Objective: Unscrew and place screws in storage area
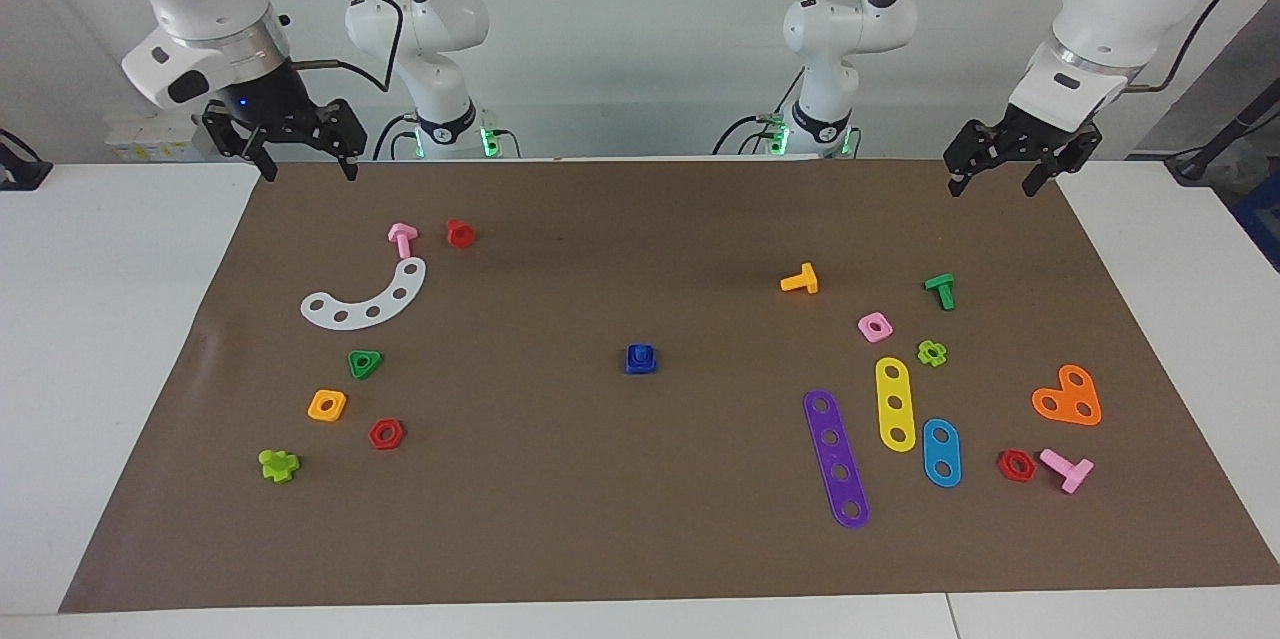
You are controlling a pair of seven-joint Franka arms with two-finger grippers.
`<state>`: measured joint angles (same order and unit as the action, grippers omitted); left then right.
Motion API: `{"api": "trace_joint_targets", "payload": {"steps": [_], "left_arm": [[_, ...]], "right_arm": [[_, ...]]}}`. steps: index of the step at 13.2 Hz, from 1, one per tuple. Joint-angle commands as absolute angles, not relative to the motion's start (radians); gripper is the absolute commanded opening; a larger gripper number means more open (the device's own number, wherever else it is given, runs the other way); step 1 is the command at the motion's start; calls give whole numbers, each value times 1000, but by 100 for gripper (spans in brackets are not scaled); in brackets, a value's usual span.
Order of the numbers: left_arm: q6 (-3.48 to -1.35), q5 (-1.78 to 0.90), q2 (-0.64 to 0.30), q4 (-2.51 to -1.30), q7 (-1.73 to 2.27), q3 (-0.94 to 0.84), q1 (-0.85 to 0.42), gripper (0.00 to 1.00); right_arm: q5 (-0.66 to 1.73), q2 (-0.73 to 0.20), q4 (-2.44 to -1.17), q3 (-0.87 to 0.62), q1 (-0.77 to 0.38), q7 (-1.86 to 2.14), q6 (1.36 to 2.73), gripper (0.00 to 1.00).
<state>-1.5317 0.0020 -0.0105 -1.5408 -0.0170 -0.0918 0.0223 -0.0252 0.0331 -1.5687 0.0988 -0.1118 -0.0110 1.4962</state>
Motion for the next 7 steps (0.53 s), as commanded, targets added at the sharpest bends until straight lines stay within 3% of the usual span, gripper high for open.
{"api": "trace_joint_targets", "payload": {"steps": [1,7], "left_arm": [[-1528,-15,11,-1566,-32,-95,34,100],[-1555,-17,14,-1582,-31,-98,23,100]], "right_arm": [[-12,57,-1592,92,-101,18,1505,100],[-14,57,-1592,92,-101,18,1506,100]]}}
